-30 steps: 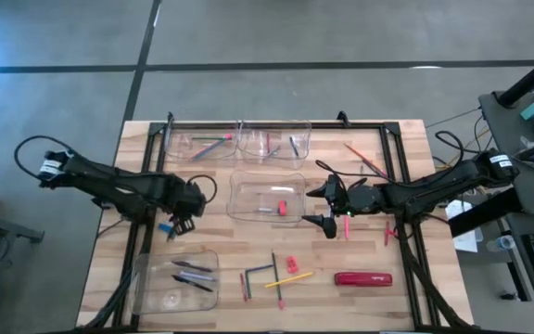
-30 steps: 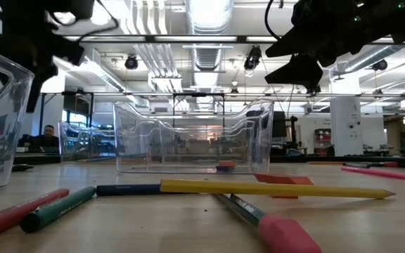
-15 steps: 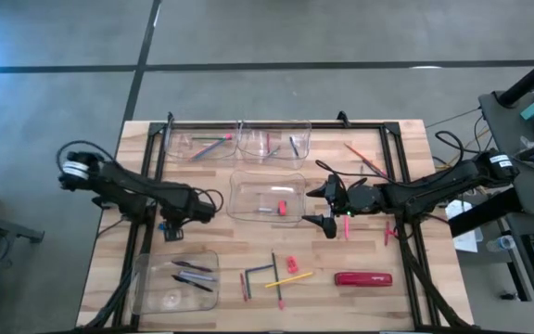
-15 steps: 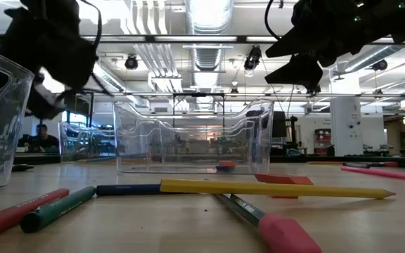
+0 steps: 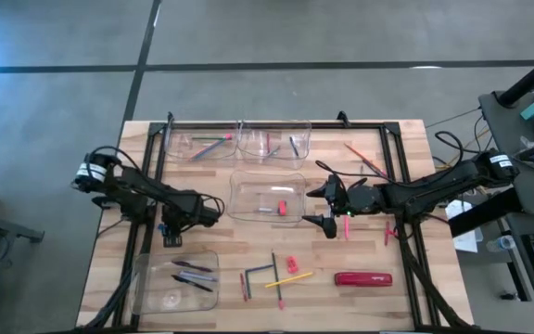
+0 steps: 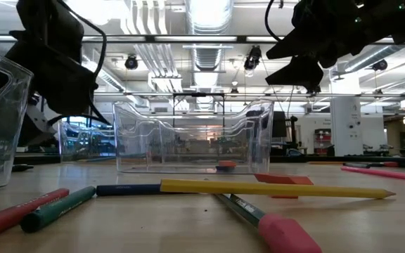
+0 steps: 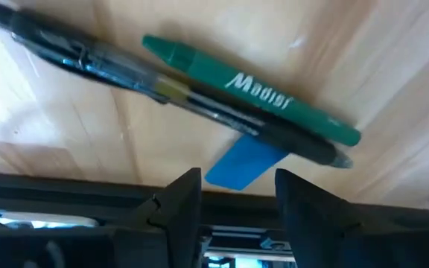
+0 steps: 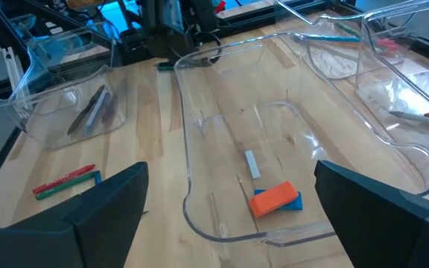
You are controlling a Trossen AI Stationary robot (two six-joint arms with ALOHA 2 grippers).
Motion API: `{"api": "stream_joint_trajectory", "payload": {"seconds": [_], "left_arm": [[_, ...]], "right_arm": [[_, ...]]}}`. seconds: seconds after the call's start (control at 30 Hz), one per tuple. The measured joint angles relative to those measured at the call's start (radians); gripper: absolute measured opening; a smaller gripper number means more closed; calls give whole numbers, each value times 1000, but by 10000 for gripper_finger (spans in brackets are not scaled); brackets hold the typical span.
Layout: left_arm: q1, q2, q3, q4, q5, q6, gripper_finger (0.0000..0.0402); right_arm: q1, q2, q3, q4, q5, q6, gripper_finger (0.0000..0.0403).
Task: Sort crayons/erasers/pens/pencils in bins
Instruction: Put the blue eraser into the middle transparent bin
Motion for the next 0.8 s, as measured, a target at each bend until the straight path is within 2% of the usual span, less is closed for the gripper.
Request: {"api": "stream_joint_trajectory", "payload": {"seconds": [0.27, 0.57, 0.8], "left_arm": [[0, 26, -18, 48, 4, -60, 158], [0, 107, 0, 77, 14, -32, 158], [-1, 89, 19, 57, -11, -51, 157]], "right_arm": [[0, 0, 0, 1, 0, 0, 370], [0, 0, 0, 1, 0, 0, 370], [0, 0, 0, 2, 0, 0, 370]]}}
